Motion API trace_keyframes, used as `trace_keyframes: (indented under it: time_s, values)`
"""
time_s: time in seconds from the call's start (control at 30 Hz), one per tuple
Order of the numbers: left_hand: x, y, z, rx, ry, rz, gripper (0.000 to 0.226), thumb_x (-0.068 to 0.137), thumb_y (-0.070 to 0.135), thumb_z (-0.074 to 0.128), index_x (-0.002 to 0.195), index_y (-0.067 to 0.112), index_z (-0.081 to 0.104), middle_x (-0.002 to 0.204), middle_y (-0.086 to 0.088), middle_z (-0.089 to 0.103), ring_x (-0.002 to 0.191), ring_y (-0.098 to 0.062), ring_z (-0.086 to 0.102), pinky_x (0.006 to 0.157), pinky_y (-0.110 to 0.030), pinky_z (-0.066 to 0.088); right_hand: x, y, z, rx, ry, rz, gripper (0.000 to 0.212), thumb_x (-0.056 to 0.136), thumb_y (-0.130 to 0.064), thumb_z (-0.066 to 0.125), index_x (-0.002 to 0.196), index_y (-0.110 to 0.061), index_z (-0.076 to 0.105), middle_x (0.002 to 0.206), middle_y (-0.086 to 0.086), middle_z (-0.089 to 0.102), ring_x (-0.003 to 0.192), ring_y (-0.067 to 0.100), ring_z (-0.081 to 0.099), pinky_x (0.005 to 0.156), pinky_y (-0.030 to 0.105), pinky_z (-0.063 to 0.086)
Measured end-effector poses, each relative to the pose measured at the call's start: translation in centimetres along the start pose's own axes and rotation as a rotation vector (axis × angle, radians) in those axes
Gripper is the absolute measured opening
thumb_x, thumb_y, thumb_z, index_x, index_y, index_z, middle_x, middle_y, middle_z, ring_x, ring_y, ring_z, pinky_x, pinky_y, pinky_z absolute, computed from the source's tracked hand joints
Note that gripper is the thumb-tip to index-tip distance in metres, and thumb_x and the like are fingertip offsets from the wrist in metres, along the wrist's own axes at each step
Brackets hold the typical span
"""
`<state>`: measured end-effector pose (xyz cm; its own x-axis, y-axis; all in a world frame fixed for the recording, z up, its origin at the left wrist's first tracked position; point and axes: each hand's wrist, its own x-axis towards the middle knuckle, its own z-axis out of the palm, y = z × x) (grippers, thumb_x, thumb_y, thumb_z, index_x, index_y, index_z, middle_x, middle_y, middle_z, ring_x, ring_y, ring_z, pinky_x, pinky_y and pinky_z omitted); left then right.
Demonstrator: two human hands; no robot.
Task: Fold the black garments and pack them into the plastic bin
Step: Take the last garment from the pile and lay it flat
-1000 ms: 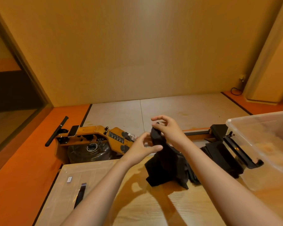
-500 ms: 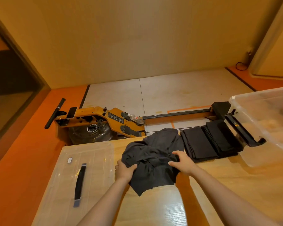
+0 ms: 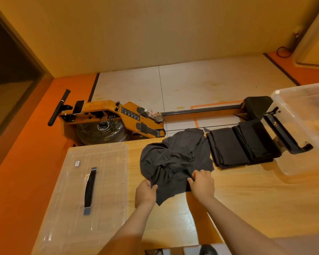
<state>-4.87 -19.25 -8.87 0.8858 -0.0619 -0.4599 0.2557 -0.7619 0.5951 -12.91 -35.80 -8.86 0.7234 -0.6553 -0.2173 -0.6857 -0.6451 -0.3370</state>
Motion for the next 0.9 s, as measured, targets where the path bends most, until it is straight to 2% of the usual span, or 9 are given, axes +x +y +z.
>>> trace_keyframes:
  time_s: [0.1,0.2,0.33,0.4,0.47,0.53,0.67,0.8,0.9]
  values:
    - [-0.2,-0.5,-2.3,-0.215,0.024,0.131,0.034,0.095,0.017,0.058,0.071,0.013,0.035,0.066,-0.005,0.037,0.061,-0.016,0.036,0.056,-0.028,0.027,-0.4,0.9,-2.2,0.471,0.084,0.019,0.028,0.093,-0.023,0.057,0.070,-0.015,0.045,0.073,0.002,0.053,0.080,0.019,0.054,0.062,0.030,0.038]
    - [-0.4,-0.9,-4.5,-0.399,-0.028,0.196,0.023,0.095,0.015,0.058,0.081,0.003,0.044,0.075,-0.019,0.050,0.073,-0.024,0.049,0.067,-0.032,0.041,-2.7,2.2,-4.2,0.760,0.020,-0.053,0.020,0.093,-0.016,0.059,0.076,-0.009,0.050,0.069,0.005,0.054,0.062,0.010,0.051,0.059,0.026,0.043]
    - [-1.8,-2.3,-4.2,-0.657,-0.174,0.016,0.008,0.094,0.007,0.056,0.097,-0.001,0.056,0.099,-0.020,0.067,0.098,-0.029,0.064,0.087,-0.037,0.050,-5.9,3.9,-1.8,0.910,-0.196,-0.004,0.025,0.085,0.005,0.059,0.070,-0.006,0.043,0.073,0.018,0.052,0.072,0.029,0.054,0.067,0.036,0.045]
    - [-2.6,-3.3,-3.4,-0.822,-0.228,-0.110,0.010,0.094,0.000,0.050,0.097,-0.002,0.059,0.106,-0.019,0.067,0.104,-0.028,0.063,0.096,-0.039,0.049,-6.8,4.7,-0.5,0.959,-0.321,0.060,0.027,0.085,0.004,0.059,0.066,-0.008,0.044,0.086,0.014,0.063,0.085,0.027,0.061,0.075,0.033,0.047]
    - [-2.7,-4.4,-2.8,-0.928,-0.210,-0.190,0.012,0.092,-0.006,0.045,0.097,-0.003,0.056,0.106,-0.021,0.066,0.102,-0.030,0.063,0.092,-0.038,0.049,-7.3,5.1,-0.2,0.962,-0.399,0.087,0.020,0.086,-0.004,0.064,0.071,-0.006,0.050,0.096,0.008,0.067,0.092,0.021,0.065,0.080,0.031,0.052]
    - [-2.5,-5.2,-2.6,-0.960,-0.191,-0.232,0.008,0.091,-0.004,0.048,0.099,-0.001,0.051,0.101,-0.024,0.064,0.093,-0.032,0.063,0.081,-0.037,0.050,-7.3,5.0,-0.5,0.994,-0.437,0.084,0.015,0.087,-0.005,0.065,0.081,0.001,0.052,0.081,0.014,0.065,0.077,0.023,0.067,0.074,0.031,0.056]
    - [-2.5,-5.5,-2.7,-0.783,-0.143,-0.225,0.011,0.092,0.009,0.060,0.098,0.004,0.052,0.066,-0.010,0.051,0.055,-0.017,0.046,0.056,-0.028,0.039,-5.6,4.2,-0.6,0.868,-0.300,0.094,0.013,0.089,-0.013,0.064,0.093,-0.003,0.056,0.076,0.017,0.061,0.069,0.026,0.062,0.068,0.035,0.055]
    - [-3.5,-5.1,-3.1,-0.429,0.141,-0.042,0.011,0.092,0.011,0.060,0.101,0.011,0.053,0.082,-0.006,0.058,0.076,-0.018,0.055,0.061,-0.023,0.039,-2.6,2.5,0.1,0.584,-0.190,0.095,0.020,0.086,-0.029,0.068,0.094,-0.016,0.054,0.086,0.004,0.060,0.080,0.019,0.060,0.070,0.036,0.051]
    - [-4.6,-3.8,-2.3,-0.238,0.134,0.219,0.015,0.090,0.011,0.063,0.101,0.020,0.057,0.091,0.002,0.056,0.082,-0.013,0.056,0.065,-0.013,0.040,-1.4,1.0,0.6,0.274,-0.279,0.079,0.027,0.084,-0.039,0.068,0.089,-0.018,0.052,0.087,0.001,0.059,0.083,0.019,0.058,0.063,0.030,0.044]
